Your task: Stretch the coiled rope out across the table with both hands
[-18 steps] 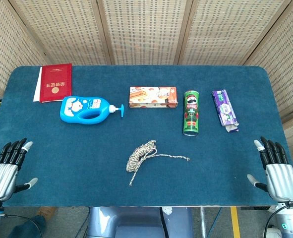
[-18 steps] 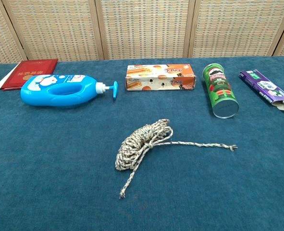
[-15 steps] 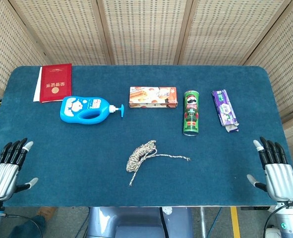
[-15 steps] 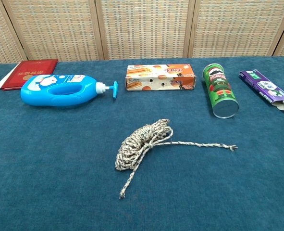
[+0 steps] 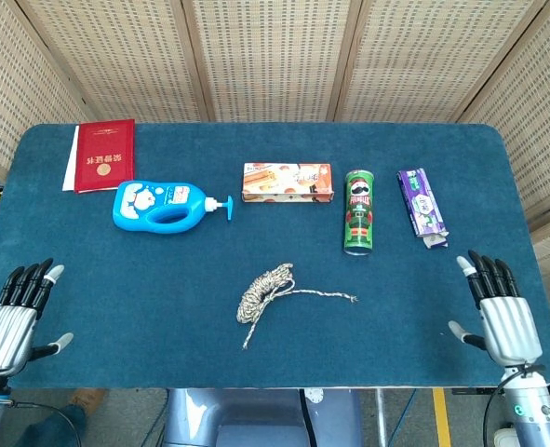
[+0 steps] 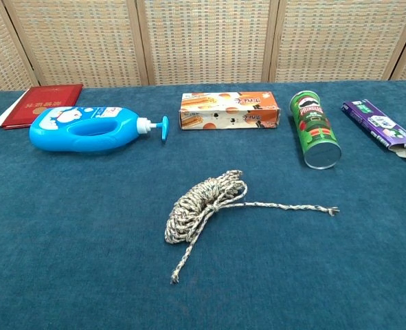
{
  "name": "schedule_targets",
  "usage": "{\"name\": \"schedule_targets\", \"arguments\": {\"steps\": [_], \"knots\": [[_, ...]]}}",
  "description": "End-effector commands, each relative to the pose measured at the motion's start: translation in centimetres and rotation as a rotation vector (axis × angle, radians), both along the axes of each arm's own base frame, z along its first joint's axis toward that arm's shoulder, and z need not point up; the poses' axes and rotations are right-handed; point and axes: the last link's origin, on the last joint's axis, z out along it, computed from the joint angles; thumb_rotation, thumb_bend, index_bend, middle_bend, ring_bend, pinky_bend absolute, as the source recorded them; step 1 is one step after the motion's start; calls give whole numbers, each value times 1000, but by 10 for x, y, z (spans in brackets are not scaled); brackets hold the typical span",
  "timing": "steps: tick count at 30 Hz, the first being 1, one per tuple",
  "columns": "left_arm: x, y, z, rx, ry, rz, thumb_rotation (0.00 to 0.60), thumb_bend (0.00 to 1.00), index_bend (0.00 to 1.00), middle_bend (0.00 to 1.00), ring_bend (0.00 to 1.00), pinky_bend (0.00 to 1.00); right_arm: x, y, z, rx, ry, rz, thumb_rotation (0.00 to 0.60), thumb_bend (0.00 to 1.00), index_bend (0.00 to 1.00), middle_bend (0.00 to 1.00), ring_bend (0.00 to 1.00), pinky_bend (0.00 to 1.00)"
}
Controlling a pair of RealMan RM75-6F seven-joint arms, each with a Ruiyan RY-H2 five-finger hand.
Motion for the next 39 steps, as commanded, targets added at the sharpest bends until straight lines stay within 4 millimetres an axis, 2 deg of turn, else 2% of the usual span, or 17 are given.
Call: {"name": "schedule_targets", "arguments": {"steps": [1, 4, 10, 14, 19, 26, 32, 39], "knots": [[1, 1, -3, -8, 6, -5, 600, 0, 0, 0, 0, 0, 21, -33, -13, 72, 0, 17, 600, 0, 214, 0, 0, 0], [2, 2, -5, -9, 12, -2, 600, 0, 0, 0, 0, 0, 40, -53, -27, 124, -40, 22, 600, 66, 310, 0, 0, 0], [3, 4, -7, 2, 22, 5, 600, 0, 0, 0, 0, 0, 69, -73, -59, 253, -77, 28, 600, 249, 383, 0, 0, 0], [3, 5, -8, -2, 24, 13, 600, 0, 0, 0, 0, 0, 85, -88, -95, 356, -27, 6, 600, 263, 398, 0, 0, 0], [2, 7, -10, -9, 28, 21, 600, 0, 0, 0, 0, 0, 103, -91, -128, 382, 16, 3, 600, 301, 418, 0, 0, 0], [2, 9, -11, -18, 29, 24, 600, 0, 0, 0, 0, 0, 105, -96, -155, 398, 134, -1, 600, 302, 418, 0, 0, 0], [2, 8, -11, -21, 28, 23, 600, 0, 0, 0, 0, 0, 106, -96, -166, 398, 184, 2, 600, 302, 430, 0, 0, 0], [2, 8, -11, -20, 24, 24, 600, 0, 0, 0, 0, 0, 98, -98, -174, 382, 220, -14, 600, 302, 438, 0, 0, 0]]}}
